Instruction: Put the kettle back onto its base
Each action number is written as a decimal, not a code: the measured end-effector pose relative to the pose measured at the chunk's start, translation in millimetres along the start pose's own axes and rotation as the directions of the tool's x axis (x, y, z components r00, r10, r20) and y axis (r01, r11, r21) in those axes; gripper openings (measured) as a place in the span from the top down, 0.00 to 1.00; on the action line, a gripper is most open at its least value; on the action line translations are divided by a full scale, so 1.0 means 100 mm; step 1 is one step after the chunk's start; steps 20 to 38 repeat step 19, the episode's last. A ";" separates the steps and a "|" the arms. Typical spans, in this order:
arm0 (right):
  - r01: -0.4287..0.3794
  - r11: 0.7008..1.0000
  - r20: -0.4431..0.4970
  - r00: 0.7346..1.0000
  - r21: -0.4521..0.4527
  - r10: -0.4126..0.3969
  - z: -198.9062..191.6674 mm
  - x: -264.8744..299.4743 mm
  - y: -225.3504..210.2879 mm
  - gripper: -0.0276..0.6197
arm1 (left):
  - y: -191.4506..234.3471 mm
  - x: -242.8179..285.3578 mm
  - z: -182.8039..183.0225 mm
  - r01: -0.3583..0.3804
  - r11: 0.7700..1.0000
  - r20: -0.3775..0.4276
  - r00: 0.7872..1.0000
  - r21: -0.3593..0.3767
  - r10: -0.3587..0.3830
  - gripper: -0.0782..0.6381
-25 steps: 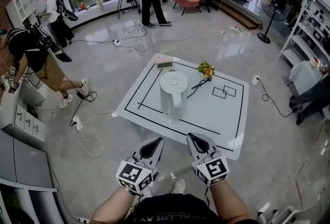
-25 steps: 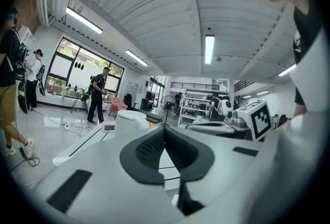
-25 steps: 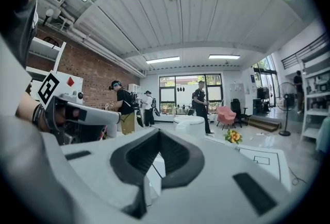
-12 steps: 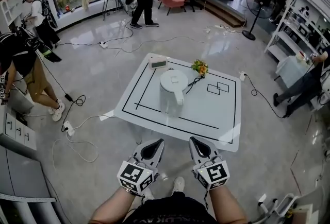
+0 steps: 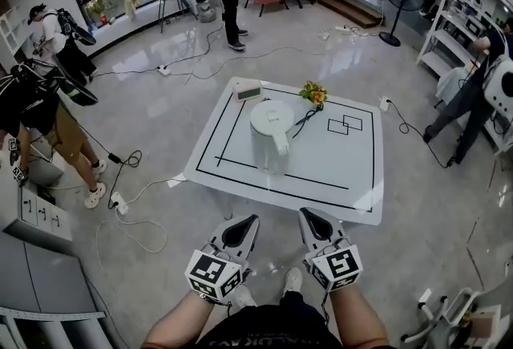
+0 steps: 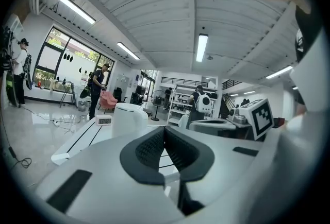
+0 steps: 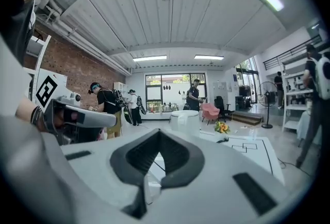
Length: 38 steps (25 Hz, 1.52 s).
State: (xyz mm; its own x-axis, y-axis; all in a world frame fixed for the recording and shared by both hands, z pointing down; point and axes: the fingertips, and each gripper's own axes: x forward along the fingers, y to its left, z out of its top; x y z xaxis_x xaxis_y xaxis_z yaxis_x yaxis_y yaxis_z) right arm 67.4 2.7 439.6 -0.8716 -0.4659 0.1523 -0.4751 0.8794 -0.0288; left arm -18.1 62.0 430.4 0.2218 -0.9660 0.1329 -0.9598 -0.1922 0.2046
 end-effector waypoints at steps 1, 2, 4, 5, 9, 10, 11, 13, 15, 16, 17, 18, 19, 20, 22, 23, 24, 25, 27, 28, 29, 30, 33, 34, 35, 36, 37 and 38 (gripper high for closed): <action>-0.001 1.000 0.003 1.000 0.007 0.001 -0.01 0.00 -0.01 0.96 | 0.00 0.01 0.00 -0.001 1.000 -0.004 1.000 0.003 0.001 0.88; -0.002 1.000 0.006 1.000 0.013 0.002 -0.03 0.01 -0.02 0.96 | -0.01 0.01 -0.01 -0.002 1.000 -0.007 1.000 0.005 0.002 0.88; -0.003 1.000 0.008 1.000 0.021 0.003 -0.04 0.01 -0.04 0.96 | -0.02 0.02 -0.02 -0.003 1.000 -0.013 1.000 0.008 0.004 0.88; -0.002 1.000 0.005 1.000 0.024 0.002 -0.04 0.01 -0.05 0.96 | -0.02 0.03 -0.02 -0.004 1.000 -0.015 1.000 0.008 0.004 0.88; -0.007 1.000 0.005 1.000 0.027 0.007 -0.05 0.00 -0.05 0.96 | -0.05 0.05 -0.03 -0.006 1.000 -0.015 1.000 0.004 0.007 0.88; -0.011 1.000 0.007 1.000 0.028 0.011 -0.05 0.00 -0.05 0.96 | -0.05 0.05 -0.04 -0.007 1.000 -0.015 1.000 0.003 0.007 0.88; -0.014 1.000 0.008 1.000 0.027 0.014 -0.05 -0.01 -0.05 0.95 | -0.06 0.06 -0.04 -0.007 1.000 -0.014 1.000 0.003 0.007 0.88; -0.021 1.000 0.007 1.000 0.022 0.020 -0.04 -0.02 -0.05 0.96 | -0.09 0.07 -0.03 -0.006 1.000 -0.011 1.000 0.004 0.007 0.88; -0.024 1.000 0.005 1.000 0.017 0.024 -0.04 -0.03 -0.06 0.96 | -0.11 0.07 -0.02 -0.007 1.000 -0.011 1.000 0.004 0.007 0.88; -0.025 1.000 0.004 1.000 0.016 0.025 -0.03 -0.05 -0.07 0.96 | -0.12 0.07 -0.01 -0.007 1.000 -0.012 1.000 0.004 0.007 0.88; -0.026 1.000 0.004 1.000 0.014 0.026 -0.02 -0.06 -0.08 0.96 | -0.14 0.08 0.00 -0.008 1.000 -0.012 1.000 0.003 0.008 0.88; -0.026 1.000 0.003 1.000 0.011 0.026 -0.01 -0.07 -0.10 0.96 | -0.15 0.08 0.01 -0.008 1.000 -0.012 1.000 0.003 0.008 0.88; -0.027 1.000 0.002 1.000 0.009 0.027 -0.01 -0.07 -0.11 0.96 | -0.16 0.09 0.01 -0.008 1.000 -0.011 1.000 0.003 0.008 0.88; -0.027 1.000 0.002 1.000 0.009 0.027 -0.01 -0.07 -0.11 0.96 | -0.16 0.09 0.01 -0.008 1.000 -0.011 1.000 0.003 0.008 0.88; -0.027 1.000 0.002 1.000 0.009 0.027 -0.01 -0.07 -0.11 0.96 | -0.16 0.09 0.01 -0.008 1.000 -0.011 1.000 0.003 0.008 0.88; -0.027 1.000 0.002 1.000 0.009 0.027 -0.01 -0.07 -0.11 0.96 | -0.16 0.09 0.01 -0.008 1.000 -0.011 1.000 0.003 0.008 0.88; -0.027 1.000 0.002 1.000 0.009 0.027 -0.01 -0.07 -0.11 0.96 | -0.16 0.09 0.01 -0.008 1.000 -0.011 1.000 0.003 0.008 0.88; -0.027 1.000 0.002 1.000 0.009 0.027 -0.01 -0.07 -0.11 0.96 | -0.16 0.09 0.01 -0.008 1.000 -0.011 1.000 0.003 0.008 0.88; -0.027 1.000 0.002 1.000 0.009 0.027 -0.01 -0.07 -0.11 0.96 | -0.16 0.09 0.01 -0.008 1.000 -0.011 1.000 0.003 0.008 0.88; -0.027 1.000 0.002 1.000 0.009 0.027 -0.01 -0.07 -0.11 0.96 | -0.16 0.09 0.01 -0.008 1.000 -0.011 1.000 0.003 0.008 0.88; -0.027 1.000 0.002 1.000 0.009 0.027 -0.01 -0.07 -0.11 0.96 | -0.16 0.09 0.01 -0.008 1.000 -0.011 1.000 0.003 0.008 0.88; -0.027 1.000 0.002 1.000 0.009 0.027 -0.01 -0.07 -0.11 0.96 | -0.16 0.09 0.01 -0.008 1.000 -0.011 1.000 0.003 0.008 0.88; -0.027 1.000 0.002 1.000 0.009 0.027 -0.01 -0.07 -0.11 0.96 | -0.16 0.09 0.01 -0.008 1.000 -0.011 1.000 0.003 0.008 0.88; -0.027 1.000 0.002 1.000 0.009 0.027 -0.01 -0.07 -0.11 0.96 | -0.16 0.09 0.01 -0.008 1.000 -0.011 1.000 0.003 0.008 0.88; -0.027 1.000 0.002 1.000 0.009 0.027 -0.01 -0.07 -0.11 0.96 | -0.16 0.09 0.01 -0.008 1.000 -0.011 1.000 0.003 0.008 0.88; -0.027 1.000 0.002 1.000 0.009 0.027 -0.01 -0.07 -0.11 0.96 | -0.16 0.09 0.01 -0.008 1.000 -0.011 1.000 0.003 0.008 0.88; -0.027 1.000 0.002 1.000 0.009 0.027 -0.01 -0.07 -0.11 0.96 | -0.16 0.09 0.01 -0.008 1.000 -0.011 1.000 0.003 0.008 0.88; -0.027 1.000 0.002 1.000 0.009 0.027 -0.01 -0.07 -0.11 0.96 | -0.16 0.09 0.01 -0.008 1.000 -0.011 1.000 0.003 0.008 0.88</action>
